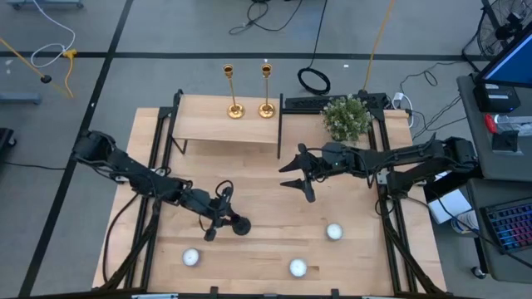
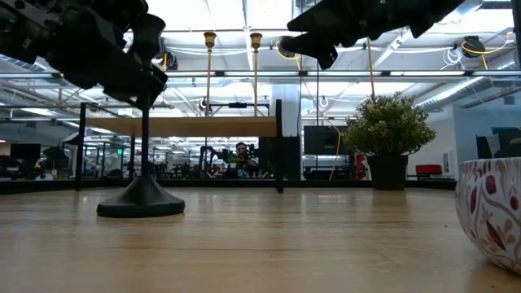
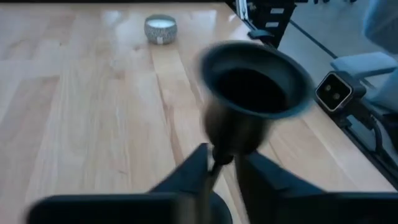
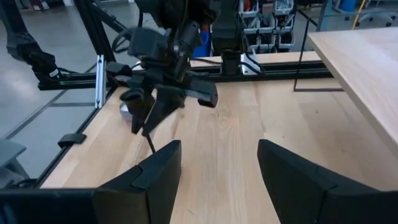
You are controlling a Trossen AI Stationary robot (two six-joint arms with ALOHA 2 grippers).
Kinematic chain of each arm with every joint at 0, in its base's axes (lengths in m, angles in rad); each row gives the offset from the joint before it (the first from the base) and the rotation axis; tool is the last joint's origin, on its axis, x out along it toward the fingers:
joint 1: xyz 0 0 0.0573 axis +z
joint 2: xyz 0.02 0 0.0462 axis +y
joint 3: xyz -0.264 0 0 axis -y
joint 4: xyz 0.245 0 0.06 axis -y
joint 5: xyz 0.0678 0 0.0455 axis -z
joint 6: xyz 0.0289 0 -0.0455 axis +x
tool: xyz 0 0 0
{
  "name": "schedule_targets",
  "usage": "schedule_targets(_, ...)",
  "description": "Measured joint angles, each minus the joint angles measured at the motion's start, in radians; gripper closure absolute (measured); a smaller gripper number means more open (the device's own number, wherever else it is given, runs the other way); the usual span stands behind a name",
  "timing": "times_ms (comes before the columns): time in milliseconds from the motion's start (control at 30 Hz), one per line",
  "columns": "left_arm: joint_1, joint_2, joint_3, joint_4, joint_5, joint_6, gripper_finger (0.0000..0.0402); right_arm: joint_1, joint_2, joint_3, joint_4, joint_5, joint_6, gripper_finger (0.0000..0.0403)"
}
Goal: Pick & Place candle stick holders
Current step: Put the black candle holder on the shelf
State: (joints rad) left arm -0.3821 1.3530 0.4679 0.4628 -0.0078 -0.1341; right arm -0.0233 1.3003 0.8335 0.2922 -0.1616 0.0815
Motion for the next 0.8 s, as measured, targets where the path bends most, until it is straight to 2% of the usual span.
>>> schedule_targets(67, 0.000, -0.002, 0.000, 0.008, 0.003, -0.008, 0.0379, 0.000, 0.000, -0.013, 0.012, 0.000, 0.012, 0.0193)
schedule_targets(100, 0.000, -0.001, 0.000, 0.008, -0.008, -0.013, 0.0385, 0.001, 0.000, -0.021, 0.019, 0.000, 0.015, 0.0193)
schedule_targets(300, 0.000, -0.032, 0.014, 0.009, -0.062, -0.059, 0.0377, 0.030, 0.000, -0.071, 0.042, 0.001, 0.026, 0.0193)
schedule_targets(467, 0.008, -0.178, 0.032, -0.022, -0.139, -0.025, 0.0388, 0.068, 0.000, -0.122, 0.130, 0.003, 0.038, 0.0193)
schedule_targets(600, 0.033, -0.355, 0.066, -0.190, -0.257, -0.025, 0.0375, 0.096, 0.000, -0.164, 0.200, 0.003, 0.038, 0.0193)
schedule_targets(800, 0.097, -0.546, 0.171, -0.516, -0.490, 0.017, 0.0390, 0.106, 0.000, -0.214, 0.279, 0.004, 0.037, 0.0193)
